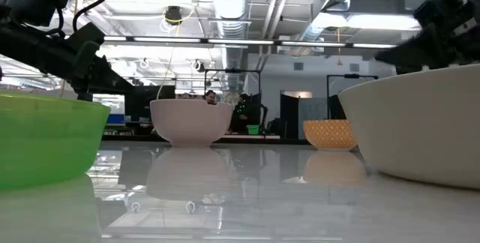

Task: Nest bowls inside each other
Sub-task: Stack the gray bowl on top of the light pink bowl

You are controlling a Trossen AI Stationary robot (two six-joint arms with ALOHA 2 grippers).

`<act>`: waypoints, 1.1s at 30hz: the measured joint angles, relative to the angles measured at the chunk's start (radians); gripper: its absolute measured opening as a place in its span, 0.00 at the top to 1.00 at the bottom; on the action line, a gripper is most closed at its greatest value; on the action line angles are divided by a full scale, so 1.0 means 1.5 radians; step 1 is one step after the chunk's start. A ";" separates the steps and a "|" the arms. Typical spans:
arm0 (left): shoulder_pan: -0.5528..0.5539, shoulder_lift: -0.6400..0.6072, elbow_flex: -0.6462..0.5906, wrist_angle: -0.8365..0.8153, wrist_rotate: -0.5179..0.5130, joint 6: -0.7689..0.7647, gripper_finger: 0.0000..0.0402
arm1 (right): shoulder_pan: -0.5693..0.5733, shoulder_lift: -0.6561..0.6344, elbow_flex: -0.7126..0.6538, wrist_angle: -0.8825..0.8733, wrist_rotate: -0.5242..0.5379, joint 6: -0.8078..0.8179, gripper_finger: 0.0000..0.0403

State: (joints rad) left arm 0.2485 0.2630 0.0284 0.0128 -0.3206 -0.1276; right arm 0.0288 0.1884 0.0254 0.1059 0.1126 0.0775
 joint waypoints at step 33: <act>0.000 0.000 0.000 0.000 0.000 0.000 0.61 | 0.193 0.617 0.505 -0.542 0.031 0.200 0.39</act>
State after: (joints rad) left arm 0.2485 0.2630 0.0282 0.0128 -0.3208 -0.1274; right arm 0.3176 1.1133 0.7823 -0.7076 0.1584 0.3771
